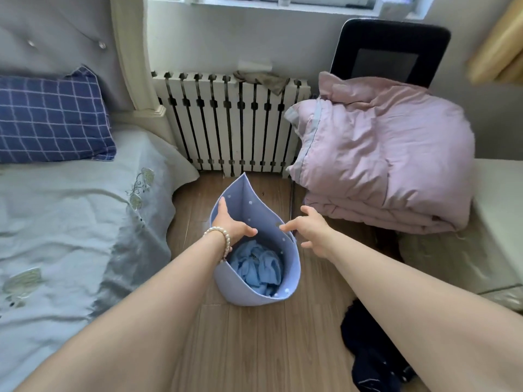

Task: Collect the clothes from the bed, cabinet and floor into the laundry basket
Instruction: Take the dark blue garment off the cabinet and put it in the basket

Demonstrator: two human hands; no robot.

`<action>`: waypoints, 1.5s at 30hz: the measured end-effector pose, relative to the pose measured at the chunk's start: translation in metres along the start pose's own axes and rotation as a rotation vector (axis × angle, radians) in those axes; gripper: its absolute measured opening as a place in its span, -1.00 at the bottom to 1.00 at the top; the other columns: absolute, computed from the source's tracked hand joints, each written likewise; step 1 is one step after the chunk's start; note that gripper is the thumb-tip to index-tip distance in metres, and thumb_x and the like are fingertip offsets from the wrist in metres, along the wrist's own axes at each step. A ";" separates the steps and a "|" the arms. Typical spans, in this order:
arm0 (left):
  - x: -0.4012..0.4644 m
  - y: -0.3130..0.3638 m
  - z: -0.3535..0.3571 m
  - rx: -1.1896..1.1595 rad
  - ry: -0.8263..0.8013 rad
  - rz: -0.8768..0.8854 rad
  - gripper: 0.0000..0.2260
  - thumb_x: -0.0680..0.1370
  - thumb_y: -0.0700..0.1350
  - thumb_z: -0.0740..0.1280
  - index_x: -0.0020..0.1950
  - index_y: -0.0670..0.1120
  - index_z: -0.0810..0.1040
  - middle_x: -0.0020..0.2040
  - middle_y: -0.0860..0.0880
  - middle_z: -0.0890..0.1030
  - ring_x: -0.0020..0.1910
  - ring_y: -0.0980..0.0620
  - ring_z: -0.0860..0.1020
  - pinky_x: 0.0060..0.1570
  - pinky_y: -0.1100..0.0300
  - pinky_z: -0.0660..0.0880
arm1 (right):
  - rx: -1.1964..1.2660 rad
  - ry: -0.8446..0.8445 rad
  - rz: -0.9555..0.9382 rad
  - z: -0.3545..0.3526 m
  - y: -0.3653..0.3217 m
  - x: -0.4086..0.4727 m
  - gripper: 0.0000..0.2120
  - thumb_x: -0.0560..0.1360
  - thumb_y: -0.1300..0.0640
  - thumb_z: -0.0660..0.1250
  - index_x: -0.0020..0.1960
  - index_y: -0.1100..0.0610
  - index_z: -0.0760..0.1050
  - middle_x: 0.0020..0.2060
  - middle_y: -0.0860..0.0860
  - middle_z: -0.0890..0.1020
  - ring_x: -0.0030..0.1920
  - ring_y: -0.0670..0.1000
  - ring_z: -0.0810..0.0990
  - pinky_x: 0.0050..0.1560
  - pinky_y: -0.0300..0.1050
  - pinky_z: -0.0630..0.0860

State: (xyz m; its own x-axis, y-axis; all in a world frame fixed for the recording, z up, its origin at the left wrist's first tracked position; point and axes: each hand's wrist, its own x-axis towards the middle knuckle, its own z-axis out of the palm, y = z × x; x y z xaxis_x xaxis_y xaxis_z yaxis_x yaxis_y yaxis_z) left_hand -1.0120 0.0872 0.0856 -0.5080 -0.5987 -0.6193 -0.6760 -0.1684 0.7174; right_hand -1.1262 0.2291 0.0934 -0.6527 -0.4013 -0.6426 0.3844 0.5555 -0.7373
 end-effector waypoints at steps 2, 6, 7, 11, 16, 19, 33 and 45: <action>-0.005 0.008 0.003 0.055 0.000 0.023 0.00 0.40 -0.25 0.50 0.56 0.13 -0.13 0.52 -0.07 0.23 0.43 -0.20 0.33 0.30 -0.21 0.41 | 0.002 0.018 -0.010 -0.007 0.000 -0.010 -0.12 0.39 0.30 0.46 0.57 0.03 0.09 0.53 0.08 0.24 0.47 0.16 0.30 0.37 0.19 0.33; -0.023 0.021 0.017 0.171 -0.039 0.092 -0.02 0.39 -0.22 0.51 0.57 0.10 -0.08 0.53 -0.08 0.22 0.43 -0.21 0.32 0.29 -0.21 0.43 | 0.039 0.052 -0.012 -0.025 0.006 -0.038 -0.15 0.38 0.32 0.47 0.55 0.04 0.14 0.50 0.09 0.31 0.46 0.16 0.31 0.36 0.21 0.31; -0.029 0.023 0.020 0.202 -0.052 0.105 -0.04 0.40 -0.22 0.50 0.57 0.06 -0.08 0.52 -0.09 0.22 0.43 -0.20 0.31 0.31 -0.18 0.42 | 0.038 0.060 -0.016 -0.029 0.008 -0.045 -0.16 0.38 0.31 0.47 0.54 0.05 0.17 0.48 0.09 0.35 0.45 0.15 0.33 0.36 0.20 0.32; -0.055 0.031 0.034 0.315 -0.102 0.162 -0.09 0.43 -0.20 0.49 0.58 0.00 -0.05 0.51 -0.15 0.25 0.43 -0.20 0.32 0.33 -0.08 0.38 | 0.057 0.101 -0.037 -0.048 0.019 -0.083 -0.26 0.38 0.33 0.49 0.49 0.12 0.30 0.45 0.09 0.38 0.42 0.11 0.38 0.41 0.18 0.32; -0.086 0.037 0.045 0.386 -0.156 0.220 -0.09 0.42 -0.20 0.50 0.58 -0.05 -0.03 0.51 -0.15 0.27 0.48 -0.16 0.28 0.41 -0.02 0.27 | 0.113 0.161 -0.078 -0.069 0.025 -0.126 -0.33 0.38 0.32 0.50 0.44 0.10 0.38 0.44 0.07 0.37 0.39 0.09 0.40 0.42 0.17 0.33; -0.104 0.043 0.053 0.429 -0.187 0.283 -0.05 0.39 -0.20 0.52 0.58 -0.08 -0.04 0.50 -0.15 0.31 0.46 -0.14 0.32 0.40 0.04 0.30 | 0.139 0.221 -0.107 -0.081 0.026 -0.154 -0.37 0.37 0.30 0.50 0.39 0.08 0.43 0.42 0.06 0.39 0.38 0.08 0.40 0.39 0.15 0.35; -0.231 0.051 0.185 0.532 -0.434 0.485 -0.03 0.35 -0.20 0.55 0.58 0.00 0.00 0.48 -0.15 0.32 0.44 -0.13 0.35 0.41 -0.02 0.34 | 0.193 0.463 -0.084 -0.185 0.105 -0.290 -0.36 0.37 0.26 0.52 0.39 0.04 0.42 0.42 0.05 0.38 0.37 0.07 0.41 0.35 0.12 0.40; -0.397 -0.002 0.334 0.638 -0.644 0.623 -0.02 0.34 -0.21 0.56 0.58 -0.02 0.01 0.50 -0.15 0.30 0.47 -0.08 0.31 0.42 0.05 0.32 | 0.148 0.671 -0.081 -0.285 0.238 -0.427 -0.33 0.29 0.27 0.57 0.37 0.09 0.47 0.35 0.12 0.45 0.27 0.06 0.48 0.04 -0.15 0.45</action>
State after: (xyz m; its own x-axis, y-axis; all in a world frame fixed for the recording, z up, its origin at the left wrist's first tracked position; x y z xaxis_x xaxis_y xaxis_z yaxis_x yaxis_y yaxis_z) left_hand -0.9869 0.5866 0.2238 -0.9141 0.1137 -0.3892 -0.2615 0.5682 0.7802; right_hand -0.9416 0.7401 0.2518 -0.9275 0.1264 -0.3519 0.3715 0.4181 -0.8289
